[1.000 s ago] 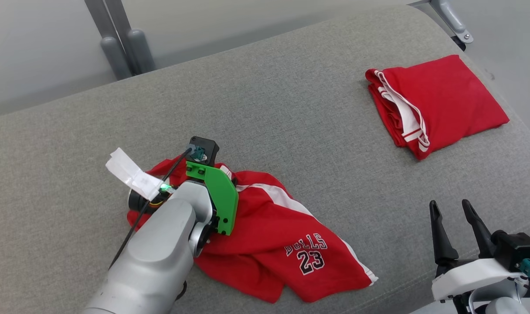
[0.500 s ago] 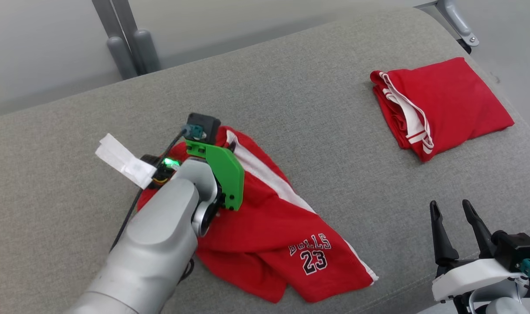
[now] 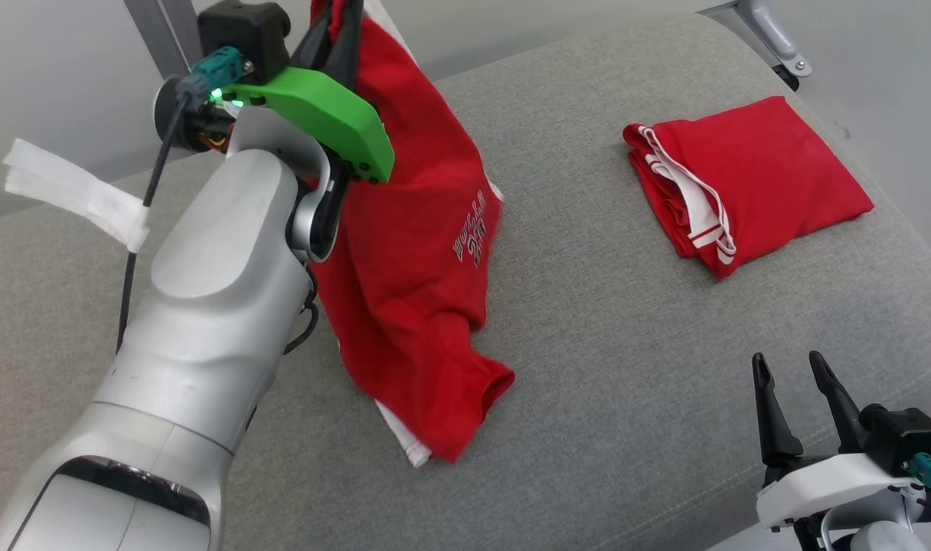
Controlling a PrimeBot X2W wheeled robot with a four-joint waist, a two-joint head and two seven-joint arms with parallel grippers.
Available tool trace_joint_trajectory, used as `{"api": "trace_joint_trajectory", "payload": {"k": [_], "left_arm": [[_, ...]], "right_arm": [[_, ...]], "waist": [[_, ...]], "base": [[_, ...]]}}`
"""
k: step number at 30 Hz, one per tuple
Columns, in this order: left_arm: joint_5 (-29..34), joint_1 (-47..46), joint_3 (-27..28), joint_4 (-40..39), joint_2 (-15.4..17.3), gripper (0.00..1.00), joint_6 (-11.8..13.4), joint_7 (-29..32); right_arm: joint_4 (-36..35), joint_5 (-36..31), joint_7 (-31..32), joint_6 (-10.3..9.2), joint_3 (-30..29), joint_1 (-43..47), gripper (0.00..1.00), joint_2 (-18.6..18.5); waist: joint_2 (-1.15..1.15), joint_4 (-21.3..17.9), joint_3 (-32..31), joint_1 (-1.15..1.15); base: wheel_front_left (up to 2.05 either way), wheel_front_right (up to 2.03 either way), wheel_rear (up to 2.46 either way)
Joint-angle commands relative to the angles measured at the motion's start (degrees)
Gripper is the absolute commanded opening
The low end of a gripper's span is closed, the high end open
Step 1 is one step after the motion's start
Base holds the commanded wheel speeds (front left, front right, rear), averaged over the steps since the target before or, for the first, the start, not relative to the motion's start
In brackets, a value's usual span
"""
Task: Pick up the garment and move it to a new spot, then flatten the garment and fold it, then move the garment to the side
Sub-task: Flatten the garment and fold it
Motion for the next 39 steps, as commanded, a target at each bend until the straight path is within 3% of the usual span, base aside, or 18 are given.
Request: {"api": "trace_joint_trajectory", "payload": {"k": [1, 7, 12, 18, 23, 30, 36, 38, 39], "left_arm": [[-0.13, -0.63, 0.44, -0.21, 0.47, 0.0, -1.02, -1.5], [1.86, 5.61, 1.07, -5.2, 0.53, 0.0, -4.77, -4.0], [1.24, 21.84, 0.03, -15.74, -0.06, 0.0, -7.13, -4.0], [-1.77, 42.2, -4.97, -23.4, 1.14, 0.0, -7.99, -4.04], [-4.67, 53.99, -4.13, -24.39, 4.18, 0.0, -8.1, -4.04], [-4.27, 61.03, 3.38, -24.55, 6.12, 0.0, -8.16, -3.96], [-4.41, 62.29, 3.27, -23.11, 8.01, 0.0, -8.2, -3.97], [-5.14, 62.84, 3.33, -22.5, 8.11, 0.84, -8.21, -3.97], [-5.93, 63.33, 2.92, -21.58, 8.45, 1.0, -8.22, -3.97]], "right_arm": [[0.13, -0.09, -0.15, -0.06, -0.14, -0.27, 1.0, -0.04], [0.03, -0.32, -0.15, -0.07, -1.4, 1.24, 1.0, -0.29], [-0.23, -0.73, -0.15, -0.06, -2.91, 3.32, 1.0, -0.17], [-0.44, -1.08, -0.15, -0.06, -3.41, 5.34, 1.0, -0.25], [-0.56, -1.34, -0.15, -0.06, -3.54, 6.56, 1.0, -0.69], [-0.42, -1.59, -0.15, -0.06, -3.61, 7.79, 1.0, -1.23], [-0.18, -1.78, -0.15, -0.06, -3.09, 7.39, 1.0, -1.25], [-0.27, -1.74, -0.15, -0.06, -3.19, 7.54, 1.0, -1.32], [-0.32, -1.75, -0.15, -0.06, -3.15, 7.65, 1.0, -1.39]], "waist": [[0.0, -0.29, -0.14, 0.0], [0.0, 0.53, -1.22, 0.0], [0.0, 2.9, -3.01, 0.0], [0.0, 6.19, -4.6, 0.0], [0.0, 8.82, -5.68, 0.0], [0.0, 12.13, -6.71, 0.0], [0.0, 13.08, -7.23, 0.0], [0.0, 13.23, -7.44, 0.0], [0.0, 13.21, -7.55, 0.0]], "base": [[0.0, 0.0, 0.0], [0.0, 0.0, 0.0], [0.0, 0.0, 0.0], [0.0, 0.0, 0.0], [0.0, 0.0, 0.0], [0.0, 0.0, 0.0], [0.0, 0.0, 0.0], [0.0, 0.0, 0.0], [0.0, 0.0, 0.0]]}}
